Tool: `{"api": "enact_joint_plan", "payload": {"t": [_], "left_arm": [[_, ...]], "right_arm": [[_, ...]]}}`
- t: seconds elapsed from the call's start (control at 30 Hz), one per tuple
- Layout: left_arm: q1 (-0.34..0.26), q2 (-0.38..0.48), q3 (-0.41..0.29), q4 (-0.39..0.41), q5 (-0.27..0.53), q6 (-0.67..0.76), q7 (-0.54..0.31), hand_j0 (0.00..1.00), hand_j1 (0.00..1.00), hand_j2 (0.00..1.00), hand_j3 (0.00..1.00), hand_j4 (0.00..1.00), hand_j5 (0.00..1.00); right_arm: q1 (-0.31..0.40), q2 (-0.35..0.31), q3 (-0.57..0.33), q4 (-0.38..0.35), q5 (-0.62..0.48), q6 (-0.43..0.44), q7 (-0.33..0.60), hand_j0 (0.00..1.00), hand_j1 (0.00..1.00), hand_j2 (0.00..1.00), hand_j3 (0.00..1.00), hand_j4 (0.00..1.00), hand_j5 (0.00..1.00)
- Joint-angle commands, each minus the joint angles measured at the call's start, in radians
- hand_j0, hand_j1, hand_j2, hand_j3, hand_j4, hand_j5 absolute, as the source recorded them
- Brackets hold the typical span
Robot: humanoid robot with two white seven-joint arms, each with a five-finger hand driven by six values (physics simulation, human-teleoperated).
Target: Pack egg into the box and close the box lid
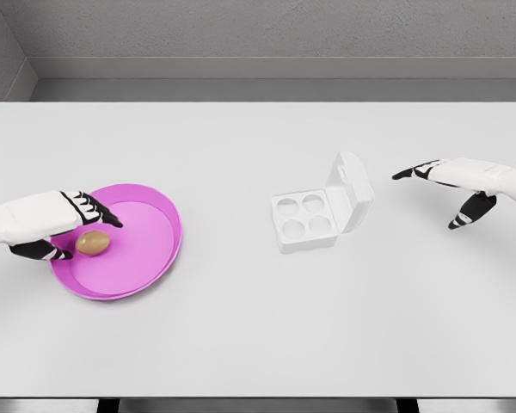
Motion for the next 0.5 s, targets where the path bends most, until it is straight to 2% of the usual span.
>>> {"api": "enact_joint_plan", "payload": {"t": [0.0, 0.23, 0.47], "left_arm": [[0.0, 0.001, 0.001, 0.002, -0.003, 0.002, 0.0, 0.84, 0.84, 0.84, 0.84, 0.84, 0.84], [0.006, -0.006, -0.002, 0.018, -0.005, 0.002, 0.0, 0.83, 0.83, 0.83, 0.83, 0.83, 0.83], [0.006, -0.02, -0.002, 0.034, -0.019, 0.002, 0.002, 0.83, 0.83, 0.83, 0.83, 0.83, 0.83]], "right_arm": [[0.002, -0.005, 0.001, 0.002, -0.003, 0.0, 0.0, 1.0, 1.0, 1.0, 1.0, 1.0, 1.0], [-0.008, -0.005, 0.015, 0.01, -0.003, -0.037, 0.0, 1.0, 1.0, 1.0, 1.0, 1.0, 1.0], [-0.035, -0.008, 0.015, 0.024, -0.001, -0.037, 0.0, 1.0, 1.0, 1.0, 1.0, 1.0, 1.0]]}}
